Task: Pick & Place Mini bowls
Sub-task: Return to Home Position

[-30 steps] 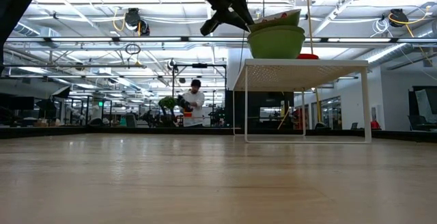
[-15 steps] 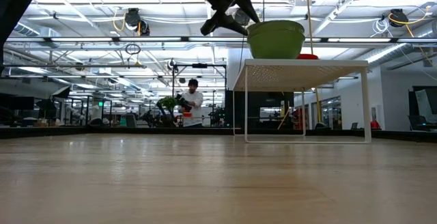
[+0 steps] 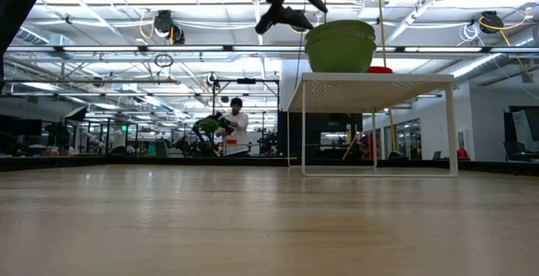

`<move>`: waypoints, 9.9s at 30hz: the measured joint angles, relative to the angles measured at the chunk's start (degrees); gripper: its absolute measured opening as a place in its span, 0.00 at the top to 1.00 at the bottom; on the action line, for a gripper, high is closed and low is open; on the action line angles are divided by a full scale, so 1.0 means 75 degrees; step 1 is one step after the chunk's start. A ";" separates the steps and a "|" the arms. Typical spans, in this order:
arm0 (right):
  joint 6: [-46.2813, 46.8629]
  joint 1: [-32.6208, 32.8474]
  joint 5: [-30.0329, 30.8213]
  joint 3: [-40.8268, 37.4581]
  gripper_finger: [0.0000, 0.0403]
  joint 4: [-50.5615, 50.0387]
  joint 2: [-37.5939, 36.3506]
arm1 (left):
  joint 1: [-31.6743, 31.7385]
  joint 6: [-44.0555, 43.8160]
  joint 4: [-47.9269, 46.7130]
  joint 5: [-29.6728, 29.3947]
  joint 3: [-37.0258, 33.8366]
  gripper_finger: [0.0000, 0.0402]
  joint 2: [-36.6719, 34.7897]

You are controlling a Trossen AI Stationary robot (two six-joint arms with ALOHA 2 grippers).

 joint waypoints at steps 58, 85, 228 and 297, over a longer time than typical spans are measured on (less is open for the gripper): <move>0.0024 0.0001 -0.0024 -0.0006 0.74 -0.0024 0.0000 | -0.0542 0.0491 -0.0778 0.4514 0.0004 0.52 -0.4295; 0.0026 -0.0001 -0.0023 -0.0006 0.74 -0.0027 0.0000 | -0.0542 0.2129 -0.0492 0.1719 0.0004 0.52 -0.4260; 0.0140 0.0001 0.0198 -0.0213 0.74 0.0034 0.0001 | -0.2224 0.3461 0.7310 -0.0564 -1.4579 0.52 -1.3144; -0.0096 -0.0002 0.0189 -0.0785 0.74 -0.2203 -0.3227 | -0.2224 0.3667 0.5769 -0.1376 -1.4570 0.52 -1.3122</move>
